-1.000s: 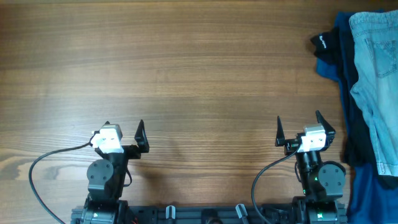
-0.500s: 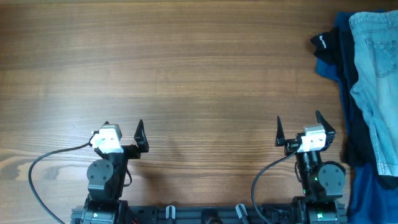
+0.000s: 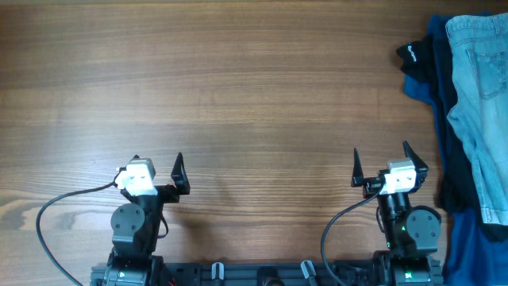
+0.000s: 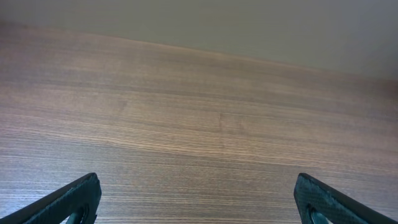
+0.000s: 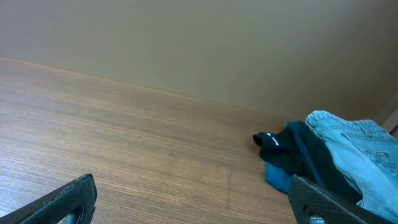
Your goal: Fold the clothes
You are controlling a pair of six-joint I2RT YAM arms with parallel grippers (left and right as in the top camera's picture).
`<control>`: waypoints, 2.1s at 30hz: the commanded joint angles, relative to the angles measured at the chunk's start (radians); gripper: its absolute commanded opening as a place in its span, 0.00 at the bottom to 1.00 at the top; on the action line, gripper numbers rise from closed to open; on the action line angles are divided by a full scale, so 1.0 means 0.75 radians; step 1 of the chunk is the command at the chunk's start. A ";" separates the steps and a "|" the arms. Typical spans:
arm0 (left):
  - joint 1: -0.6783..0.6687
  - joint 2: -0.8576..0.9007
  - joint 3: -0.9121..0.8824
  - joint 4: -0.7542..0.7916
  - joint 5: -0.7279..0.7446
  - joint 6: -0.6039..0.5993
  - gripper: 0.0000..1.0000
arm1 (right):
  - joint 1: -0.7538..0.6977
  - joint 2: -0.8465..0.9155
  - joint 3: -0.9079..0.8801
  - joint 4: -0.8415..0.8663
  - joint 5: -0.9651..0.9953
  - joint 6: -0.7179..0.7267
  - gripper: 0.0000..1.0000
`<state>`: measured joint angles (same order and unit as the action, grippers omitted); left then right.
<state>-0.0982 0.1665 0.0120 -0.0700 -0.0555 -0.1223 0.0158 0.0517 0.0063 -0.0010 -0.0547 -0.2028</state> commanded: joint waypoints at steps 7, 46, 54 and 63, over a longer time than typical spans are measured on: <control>-0.007 0.009 -0.006 0.045 0.397 -0.217 1.00 | -0.007 0.005 -0.002 0.067 -0.095 0.062 1.00; -0.006 1.404 1.832 -1.198 0.280 -0.226 1.00 | -0.195 2.071 1.994 -1.016 -0.292 0.629 1.00; -0.006 1.404 1.832 -1.231 0.280 -0.226 1.00 | -0.555 2.420 2.323 -0.894 0.005 0.627 1.00; -0.006 1.404 1.832 -1.250 0.281 -0.232 1.00 | -0.758 2.686 2.322 -0.795 0.009 0.646 0.96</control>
<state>-0.0982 1.2194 1.3666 -1.0046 0.1616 -0.3122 -0.5396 2.0201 1.7367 -0.6014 -0.0692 0.2756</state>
